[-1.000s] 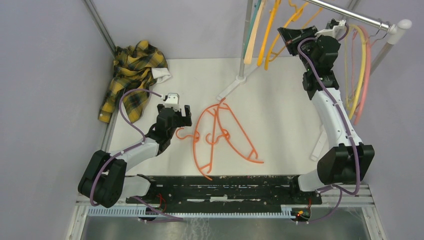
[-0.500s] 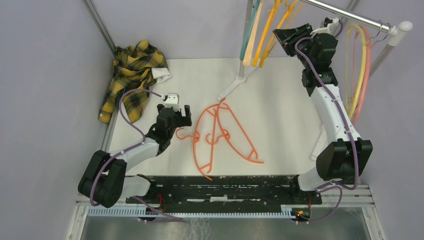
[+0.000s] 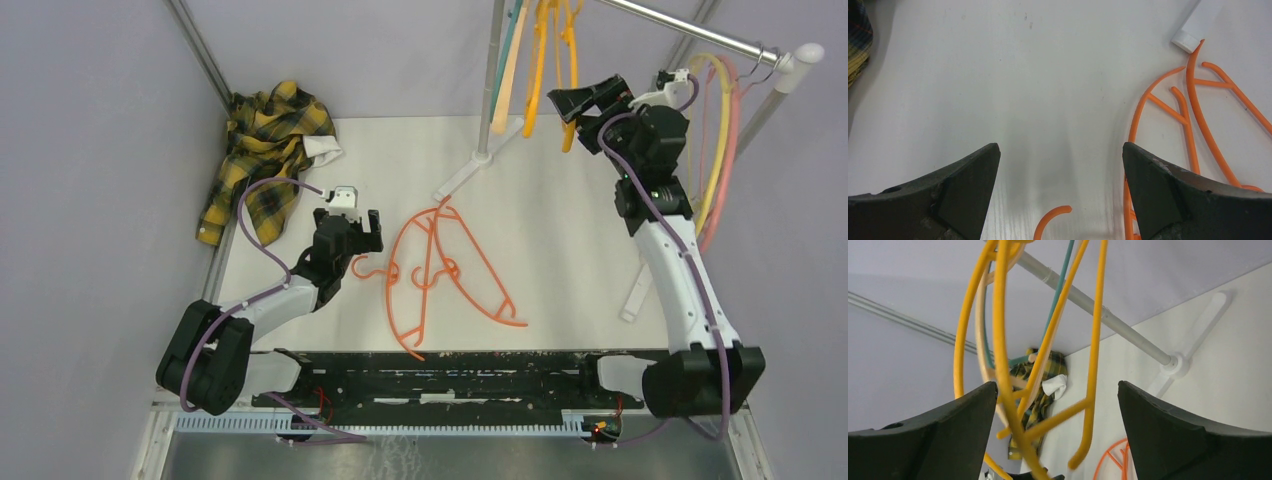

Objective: Organize the hangers

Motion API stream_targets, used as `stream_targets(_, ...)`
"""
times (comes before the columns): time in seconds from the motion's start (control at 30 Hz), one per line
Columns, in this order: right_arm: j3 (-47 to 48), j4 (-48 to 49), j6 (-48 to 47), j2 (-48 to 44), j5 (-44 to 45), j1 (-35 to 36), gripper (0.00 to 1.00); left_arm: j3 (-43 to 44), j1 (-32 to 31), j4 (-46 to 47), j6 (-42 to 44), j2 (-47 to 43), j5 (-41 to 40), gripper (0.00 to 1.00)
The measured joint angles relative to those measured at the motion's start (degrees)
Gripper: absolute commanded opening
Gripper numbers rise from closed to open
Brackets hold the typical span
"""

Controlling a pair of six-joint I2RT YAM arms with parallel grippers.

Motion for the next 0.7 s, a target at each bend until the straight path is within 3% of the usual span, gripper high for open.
stream_targets(0.3, -18.1, -3.8, -8.5, -22.1, 2.1, 1.2, 1.00, 0.0, 0.0, -0.3, 0.0, 1.7, -0.1, 0.99)
stream_targets(0.5, -27.5, -11.0, -12.7, -27.4, 5.4, 4.3, 0.95, 0.0, 0.0, -0.5, 0.0, 1.8, -0.1, 0.99)
stream_targets(0.7, -30.9, -15.2, -18.0, -23.5, 12.1, 20.5, 0.81, 0.1, 0.0, -0.5, 0.0, 2.4, -0.2, 0.99)
